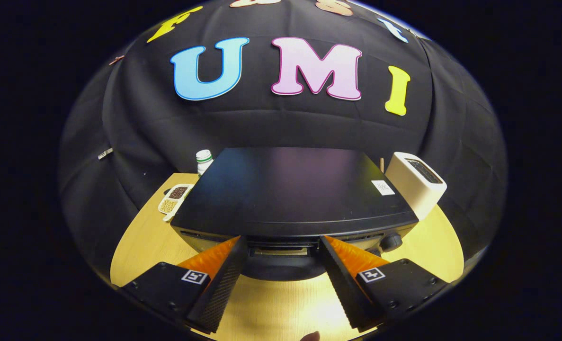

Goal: Open the toaster oven, put the food inside, and close the toaster oven door.

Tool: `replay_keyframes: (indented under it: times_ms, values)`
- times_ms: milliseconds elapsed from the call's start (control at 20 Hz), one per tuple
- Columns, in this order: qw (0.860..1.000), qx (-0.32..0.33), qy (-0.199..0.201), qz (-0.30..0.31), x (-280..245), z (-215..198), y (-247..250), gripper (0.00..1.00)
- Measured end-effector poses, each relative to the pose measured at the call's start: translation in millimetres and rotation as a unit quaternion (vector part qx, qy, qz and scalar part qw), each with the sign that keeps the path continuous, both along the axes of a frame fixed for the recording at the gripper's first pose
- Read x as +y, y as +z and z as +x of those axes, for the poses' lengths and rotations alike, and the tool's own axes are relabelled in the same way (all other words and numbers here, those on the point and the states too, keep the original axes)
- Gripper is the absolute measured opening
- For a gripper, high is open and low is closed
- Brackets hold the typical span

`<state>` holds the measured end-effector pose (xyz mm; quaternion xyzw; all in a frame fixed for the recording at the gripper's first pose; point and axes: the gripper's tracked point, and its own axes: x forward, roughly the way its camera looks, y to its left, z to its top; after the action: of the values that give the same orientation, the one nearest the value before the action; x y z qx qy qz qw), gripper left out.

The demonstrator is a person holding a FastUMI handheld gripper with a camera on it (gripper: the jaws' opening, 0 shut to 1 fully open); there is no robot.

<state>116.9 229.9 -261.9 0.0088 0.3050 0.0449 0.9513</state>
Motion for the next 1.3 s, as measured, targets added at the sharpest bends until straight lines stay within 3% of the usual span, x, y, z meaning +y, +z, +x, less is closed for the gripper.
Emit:
replay_keyframes:
  times_ms: [550, 1000, 1300]
  values:
    - [0.999, 0.040, 0.008, -0.018, -6.2, -85.7, -40.8, 0.99]
    - [0.989, 0.140, 0.031, -0.019, -8.0, -142.1, -119.1, 0.99]
    - [0.990, 0.131, 0.050, 0.003, -21.8, -152.8, -97.5, 0.99]
